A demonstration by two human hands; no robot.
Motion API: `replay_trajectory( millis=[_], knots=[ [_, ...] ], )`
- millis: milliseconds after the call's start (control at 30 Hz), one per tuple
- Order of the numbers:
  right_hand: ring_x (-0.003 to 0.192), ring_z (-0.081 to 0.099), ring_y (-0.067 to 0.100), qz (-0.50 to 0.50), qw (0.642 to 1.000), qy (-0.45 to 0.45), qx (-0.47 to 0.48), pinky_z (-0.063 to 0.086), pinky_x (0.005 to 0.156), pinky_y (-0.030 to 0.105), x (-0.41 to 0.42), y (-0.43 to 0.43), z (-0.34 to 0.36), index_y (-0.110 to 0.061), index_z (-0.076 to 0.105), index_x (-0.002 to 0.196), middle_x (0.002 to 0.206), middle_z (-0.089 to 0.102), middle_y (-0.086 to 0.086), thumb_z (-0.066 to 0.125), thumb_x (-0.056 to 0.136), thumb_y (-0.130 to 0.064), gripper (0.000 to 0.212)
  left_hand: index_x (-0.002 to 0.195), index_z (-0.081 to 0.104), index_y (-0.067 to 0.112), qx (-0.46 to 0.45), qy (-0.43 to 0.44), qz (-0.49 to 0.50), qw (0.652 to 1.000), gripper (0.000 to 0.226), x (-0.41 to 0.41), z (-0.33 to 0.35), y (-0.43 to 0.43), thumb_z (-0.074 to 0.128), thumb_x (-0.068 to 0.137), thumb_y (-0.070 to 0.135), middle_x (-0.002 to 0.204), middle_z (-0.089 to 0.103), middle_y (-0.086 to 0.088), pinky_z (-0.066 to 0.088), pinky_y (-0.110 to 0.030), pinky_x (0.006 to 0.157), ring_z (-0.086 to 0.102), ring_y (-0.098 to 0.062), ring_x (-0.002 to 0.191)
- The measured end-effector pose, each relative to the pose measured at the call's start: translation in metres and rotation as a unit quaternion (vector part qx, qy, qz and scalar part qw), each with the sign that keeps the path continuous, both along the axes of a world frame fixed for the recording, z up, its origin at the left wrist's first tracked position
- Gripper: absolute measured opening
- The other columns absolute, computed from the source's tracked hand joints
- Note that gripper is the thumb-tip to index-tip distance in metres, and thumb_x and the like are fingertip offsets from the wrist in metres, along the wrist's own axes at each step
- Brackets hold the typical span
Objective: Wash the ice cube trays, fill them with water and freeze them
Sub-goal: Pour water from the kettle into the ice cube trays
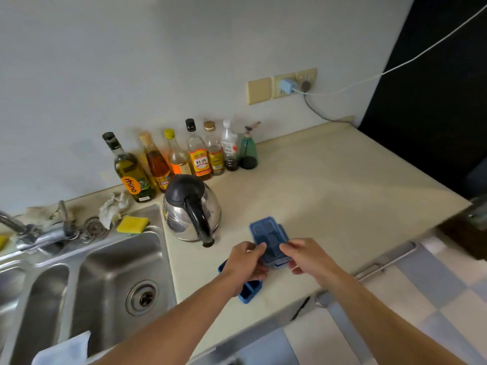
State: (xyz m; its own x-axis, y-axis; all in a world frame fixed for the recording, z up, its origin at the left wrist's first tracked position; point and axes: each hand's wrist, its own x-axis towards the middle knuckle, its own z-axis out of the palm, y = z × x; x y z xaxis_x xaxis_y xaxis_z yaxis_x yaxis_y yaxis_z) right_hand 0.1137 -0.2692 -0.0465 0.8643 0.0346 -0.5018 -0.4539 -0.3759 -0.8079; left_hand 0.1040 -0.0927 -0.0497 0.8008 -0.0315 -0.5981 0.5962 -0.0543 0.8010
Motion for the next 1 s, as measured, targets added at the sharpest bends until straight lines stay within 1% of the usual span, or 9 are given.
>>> replay_trajectory(
  millis=[167,267,367,467,533,633,800,933,1000],
  knots=[
    [0.044,0.053,0.007,-0.025,1.0,-0.015,-0.008,0.048,0.047,0.02,0.004,-0.015,-0.014,0.0,0.074,0.098,0.056,0.058,0.0,0.06,0.1,-0.02,0.025,0.095,0.062,0.007,0.05,-0.011,-0.013,0.999,0.024,0.016,-0.008,-0.019,0.062,0.1,0.031,0.066,0.066,-0.007,0.053,-0.027,0.053,0.061,-0.015,0.049],
    [0.05,0.054,0.011,-0.044,0.999,-0.024,0.002,0.05,0.051,0.023,0.008,-0.022,-0.019,-0.002,0.074,0.097,0.059,0.06,0.001,0.06,0.1,-0.017,0.021,0.1,0.063,0.006,0.065,-0.007,-0.03,0.997,0.027,0.023,-0.014,-0.026,0.061,0.1,0.033,0.069,0.071,-0.008,0.058,-0.028,0.056,0.067,-0.016,0.053],
    [0.054,0.054,0.014,-0.049,0.998,-0.026,0.0,0.05,0.052,0.025,0.012,-0.026,-0.024,-0.01,0.073,0.098,0.063,0.061,0.004,0.059,0.1,-0.013,0.015,0.104,0.061,0.007,0.142,-0.038,-0.085,0.985,0.026,0.03,-0.019,-0.034,0.056,0.102,0.033,0.076,0.075,-0.01,0.064,-0.037,0.071,0.074,-0.023,0.063],
    [0.056,0.054,0.016,-0.043,0.999,-0.027,-0.015,0.05,0.053,0.026,0.017,-0.026,-0.03,-0.012,0.073,0.1,0.065,0.062,0.006,0.057,0.1,-0.011,0.016,0.113,0.053,0.012,0.239,-0.094,-0.133,0.957,0.024,0.033,-0.026,-0.038,0.052,0.103,0.034,0.082,0.075,-0.008,0.062,-0.032,0.066,0.074,-0.022,0.061],
    [0.058,0.054,0.019,-0.043,0.998,-0.03,-0.025,0.05,0.056,0.03,0.021,-0.025,-0.033,-0.009,0.073,0.102,0.066,0.061,0.007,0.056,0.1,-0.009,0.018,0.117,0.049,0.015,0.261,-0.114,-0.137,0.949,0.022,0.034,-0.032,-0.04,0.053,0.103,0.033,0.084,0.074,-0.009,0.062,-0.033,0.064,0.072,-0.021,0.059],
    [0.059,0.053,0.021,-0.044,0.998,-0.029,-0.034,0.05,0.058,0.032,0.026,-0.023,-0.038,-0.007,0.074,0.105,0.067,0.061,0.007,0.054,0.1,-0.007,0.02,0.117,0.048,0.017,0.236,-0.103,-0.113,0.959,0.019,0.037,-0.041,-0.04,0.054,0.102,0.028,0.075,0.075,-0.01,0.063,-0.039,0.069,0.073,-0.023,0.059],
    [0.061,0.053,0.014,-0.002,0.996,-0.043,-0.081,0.045,0.065,0.032,0.026,-0.021,-0.049,-0.009,0.071,0.114,0.078,0.062,0.002,0.051,0.103,-0.013,0.023,0.127,0.049,0.013,0.147,-0.035,-0.06,0.987,0.03,0.041,-0.047,-0.036,0.059,0.101,0.022,0.078,0.074,-0.013,0.059,-0.028,0.052,0.073,-0.021,0.058],
    [0.066,0.055,0.011,-0.004,0.993,-0.066,-0.102,0.047,0.069,0.032,0.027,-0.021,-0.056,-0.009,0.068,0.118,0.09,0.066,0.003,0.052,0.103,-0.017,0.023,0.124,0.051,0.013,0.104,-0.015,-0.034,0.994,0.029,0.042,-0.051,-0.034,0.064,0.099,0.022,0.08,0.076,-0.016,0.065,-0.039,0.066,0.076,-0.027,0.066],
    [0.068,0.057,0.013,-0.004,0.991,-0.072,-0.114,0.051,0.07,0.034,0.028,-0.021,-0.058,-0.01,0.067,0.117,0.094,0.068,0.006,0.053,0.103,-0.018,0.022,0.124,0.05,0.013,0.1,-0.02,-0.03,0.994,0.03,0.042,-0.051,-0.034,0.065,0.098,0.019,0.08,0.076,-0.016,0.065,-0.039,0.066,0.076,-0.027,0.067]
  ],
)
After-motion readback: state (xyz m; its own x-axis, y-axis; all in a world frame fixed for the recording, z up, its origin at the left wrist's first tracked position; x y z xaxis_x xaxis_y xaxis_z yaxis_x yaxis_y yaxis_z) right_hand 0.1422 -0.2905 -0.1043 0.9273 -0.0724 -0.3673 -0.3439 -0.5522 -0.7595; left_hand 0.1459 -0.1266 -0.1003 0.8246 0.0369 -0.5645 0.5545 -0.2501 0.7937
